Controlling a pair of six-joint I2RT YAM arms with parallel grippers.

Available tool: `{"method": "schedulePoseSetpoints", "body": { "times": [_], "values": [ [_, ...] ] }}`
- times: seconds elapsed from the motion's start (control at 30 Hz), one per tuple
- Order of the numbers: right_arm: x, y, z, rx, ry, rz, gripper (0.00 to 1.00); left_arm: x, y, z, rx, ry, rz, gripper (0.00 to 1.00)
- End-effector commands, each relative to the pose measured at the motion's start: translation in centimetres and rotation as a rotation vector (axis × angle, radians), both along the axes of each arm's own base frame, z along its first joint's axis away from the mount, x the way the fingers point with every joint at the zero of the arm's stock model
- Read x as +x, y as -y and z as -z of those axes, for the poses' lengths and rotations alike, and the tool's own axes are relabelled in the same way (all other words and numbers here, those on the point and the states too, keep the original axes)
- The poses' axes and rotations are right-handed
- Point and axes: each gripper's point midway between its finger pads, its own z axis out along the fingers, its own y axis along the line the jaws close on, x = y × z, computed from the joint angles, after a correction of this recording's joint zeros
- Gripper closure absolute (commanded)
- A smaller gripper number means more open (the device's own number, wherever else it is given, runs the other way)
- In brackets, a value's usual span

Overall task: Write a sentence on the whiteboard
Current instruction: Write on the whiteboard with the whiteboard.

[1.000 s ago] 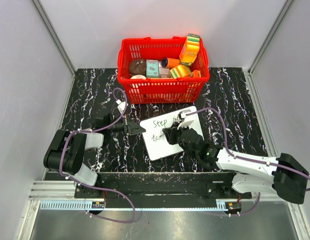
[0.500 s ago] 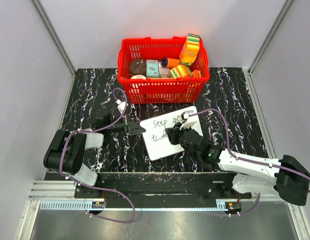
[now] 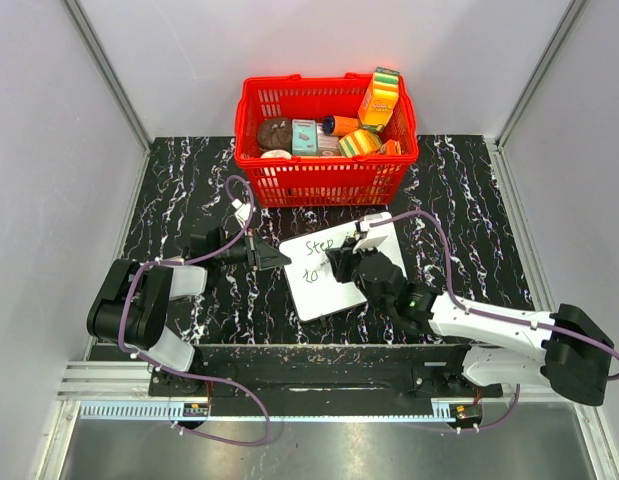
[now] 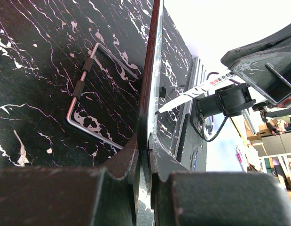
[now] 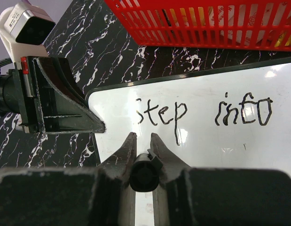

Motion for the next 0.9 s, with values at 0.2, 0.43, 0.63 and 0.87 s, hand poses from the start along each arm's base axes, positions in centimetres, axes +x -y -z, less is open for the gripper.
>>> {"method": "schedulePoseSetpoints", "body": {
  "times": [0.2, 0.43, 0.63, 0.87],
  "values": [
    [0.0, -0.5, -2.4, 0.065, 0.043, -0.012, 1.0, 0.5, 0.3, 0.4, 0.026, 0.08, 0.011, 1.0],
    [-0.7, 1.9, -4.2, 0.137, 0.107, 0.02, 1.0, 0.5, 0.4, 0.4, 0.026, 0.079, 0.011, 1.0],
    [-0.3, 2.1, -3.8, 0.101, 0.109, 0.04, 1.0, 0.5, 0.4, 0.4, 0.028, 0.079, 0.013, 1.0],
    [0.1, 1.3, -2.7, 0.073, 0.087, 0.036, 1.0, 0.5, 0.4, 0.4, 0.028, 0.079, 0.013, 1.0]
  ]
}}
